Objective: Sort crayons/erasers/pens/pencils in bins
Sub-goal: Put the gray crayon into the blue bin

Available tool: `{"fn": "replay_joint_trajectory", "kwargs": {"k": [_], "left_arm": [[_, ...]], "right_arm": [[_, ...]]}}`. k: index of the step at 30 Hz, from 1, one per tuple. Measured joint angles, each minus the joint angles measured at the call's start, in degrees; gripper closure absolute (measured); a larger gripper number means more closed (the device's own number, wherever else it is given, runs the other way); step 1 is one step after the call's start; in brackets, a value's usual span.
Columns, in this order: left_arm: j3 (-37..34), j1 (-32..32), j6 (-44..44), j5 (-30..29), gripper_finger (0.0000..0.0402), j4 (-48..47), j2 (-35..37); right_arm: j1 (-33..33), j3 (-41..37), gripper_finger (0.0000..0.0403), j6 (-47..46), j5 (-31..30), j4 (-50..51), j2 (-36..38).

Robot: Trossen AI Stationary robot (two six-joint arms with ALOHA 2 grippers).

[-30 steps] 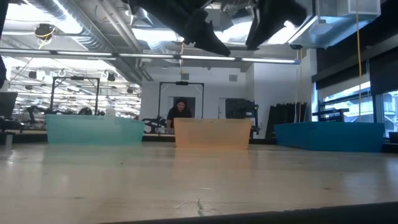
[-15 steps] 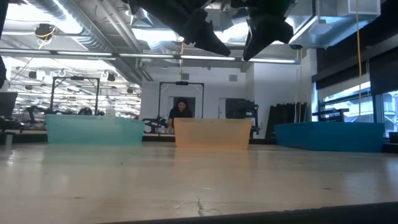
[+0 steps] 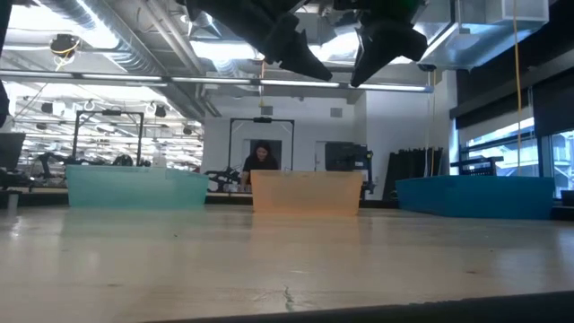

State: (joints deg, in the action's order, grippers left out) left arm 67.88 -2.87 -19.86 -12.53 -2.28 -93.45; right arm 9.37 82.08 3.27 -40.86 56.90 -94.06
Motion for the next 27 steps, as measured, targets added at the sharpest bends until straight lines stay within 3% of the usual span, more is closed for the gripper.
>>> {"fn": "replay_joint_trajectory", "kwargs": {"k": [6,17,27], "left_arm": [[0.0,0.0,0.5,0.0,0.0386,0.0,0.0],[0.0,0.0,1.5,-0.2,0.0312,0.3,0.0],[0.0,0.0,1.3,-9.3,0.0308,-1.9,0.5]], "right_arm": [[0.0,0.0,0.0371,-0.1,0.2,-0.2,0.0],[0.0,0.0,0.0371,-0.2,0.4,-0.4,0.0],[-0.2,0.0,0.0367,-4.3,-1.4,4.9,0.5]]}}
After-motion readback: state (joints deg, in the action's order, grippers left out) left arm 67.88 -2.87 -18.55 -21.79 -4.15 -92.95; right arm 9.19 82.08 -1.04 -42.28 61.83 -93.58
